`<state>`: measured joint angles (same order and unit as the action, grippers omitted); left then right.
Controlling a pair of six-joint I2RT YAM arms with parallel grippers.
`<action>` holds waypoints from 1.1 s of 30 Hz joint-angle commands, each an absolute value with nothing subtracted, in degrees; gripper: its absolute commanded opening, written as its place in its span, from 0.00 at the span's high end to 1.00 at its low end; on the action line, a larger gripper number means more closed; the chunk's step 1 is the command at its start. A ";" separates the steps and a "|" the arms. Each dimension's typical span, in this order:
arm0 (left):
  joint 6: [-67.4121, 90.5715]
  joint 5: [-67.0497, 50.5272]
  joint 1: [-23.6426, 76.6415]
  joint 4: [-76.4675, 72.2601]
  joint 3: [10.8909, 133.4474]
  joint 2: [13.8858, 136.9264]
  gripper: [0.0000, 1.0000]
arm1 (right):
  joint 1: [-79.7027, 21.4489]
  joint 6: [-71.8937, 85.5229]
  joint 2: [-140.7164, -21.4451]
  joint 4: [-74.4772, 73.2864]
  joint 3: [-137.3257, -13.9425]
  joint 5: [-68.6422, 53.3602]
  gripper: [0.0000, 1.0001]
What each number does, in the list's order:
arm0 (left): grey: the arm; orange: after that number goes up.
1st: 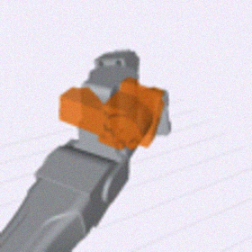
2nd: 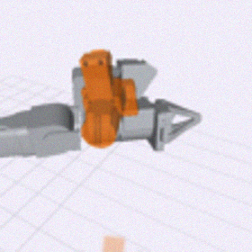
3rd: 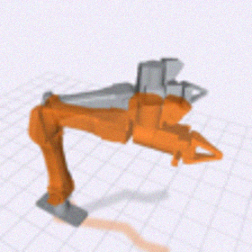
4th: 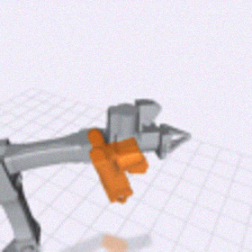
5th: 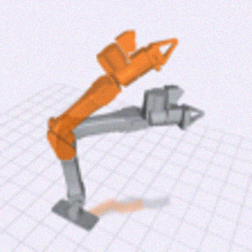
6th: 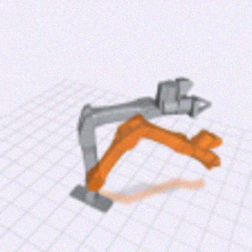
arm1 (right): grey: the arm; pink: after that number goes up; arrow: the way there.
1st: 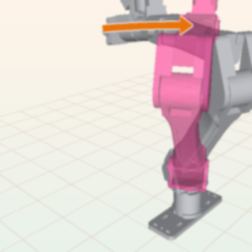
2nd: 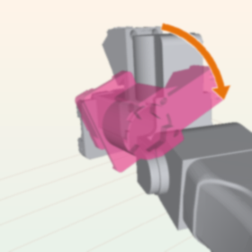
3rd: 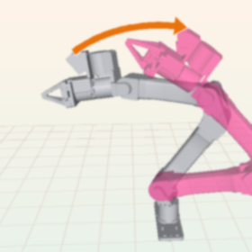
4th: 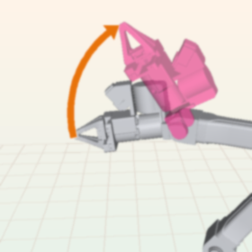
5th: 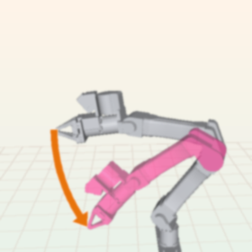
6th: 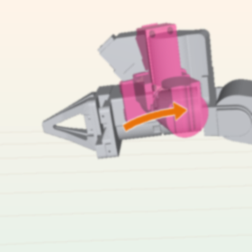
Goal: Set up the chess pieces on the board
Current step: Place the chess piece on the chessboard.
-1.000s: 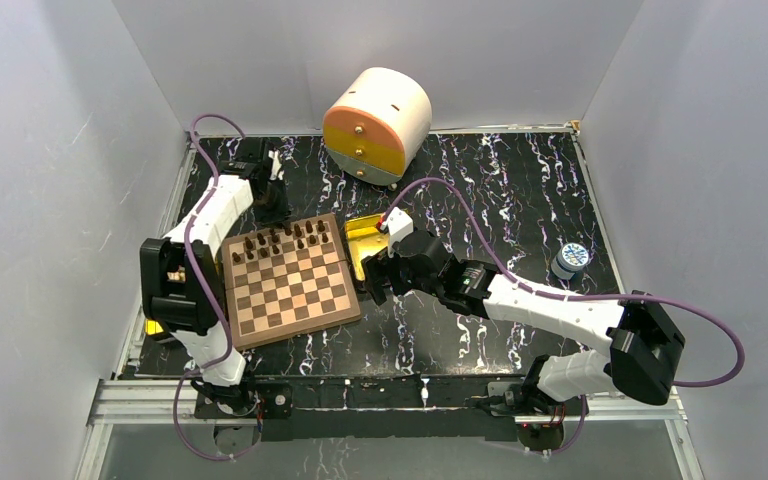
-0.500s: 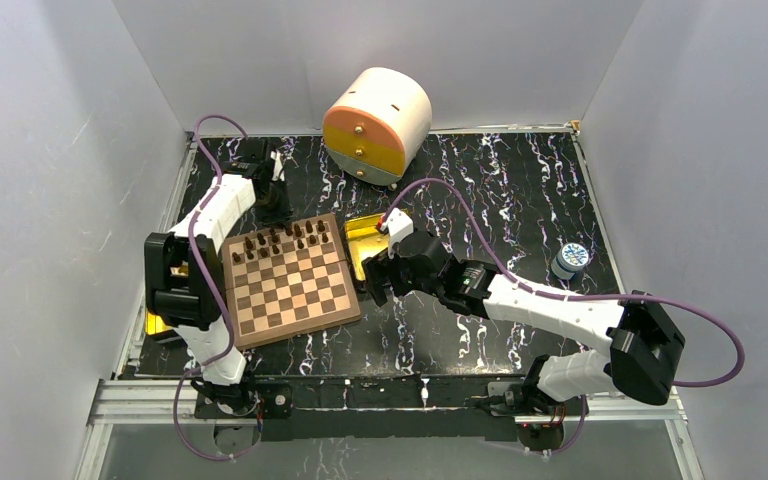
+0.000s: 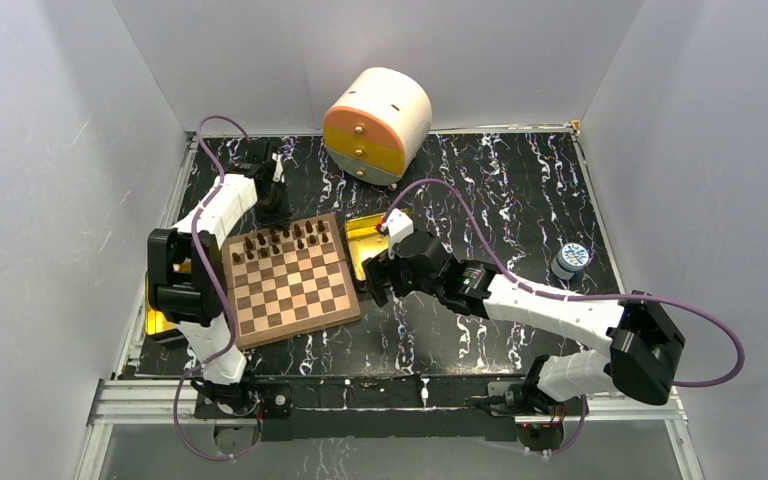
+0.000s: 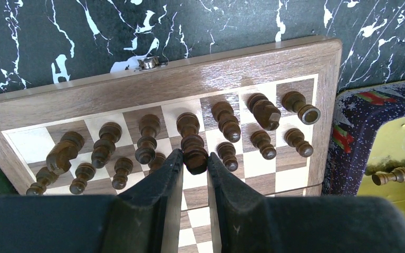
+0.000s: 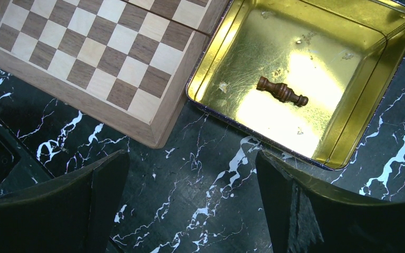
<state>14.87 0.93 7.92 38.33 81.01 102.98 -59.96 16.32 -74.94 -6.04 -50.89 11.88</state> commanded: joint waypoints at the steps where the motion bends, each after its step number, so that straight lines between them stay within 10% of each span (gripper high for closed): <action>1: 13.89 1.81 7.53 38.65 81.91 102.99 0.89 | -59.65 15.91 -74.19 -4.66 -52.65 12.36 0.01; 33: 13.84 1.32 7.54 38.57 80.06 104.45 0.84 | -59.66 15.81 -74.47 -4.32 -52.56 12.58 0.01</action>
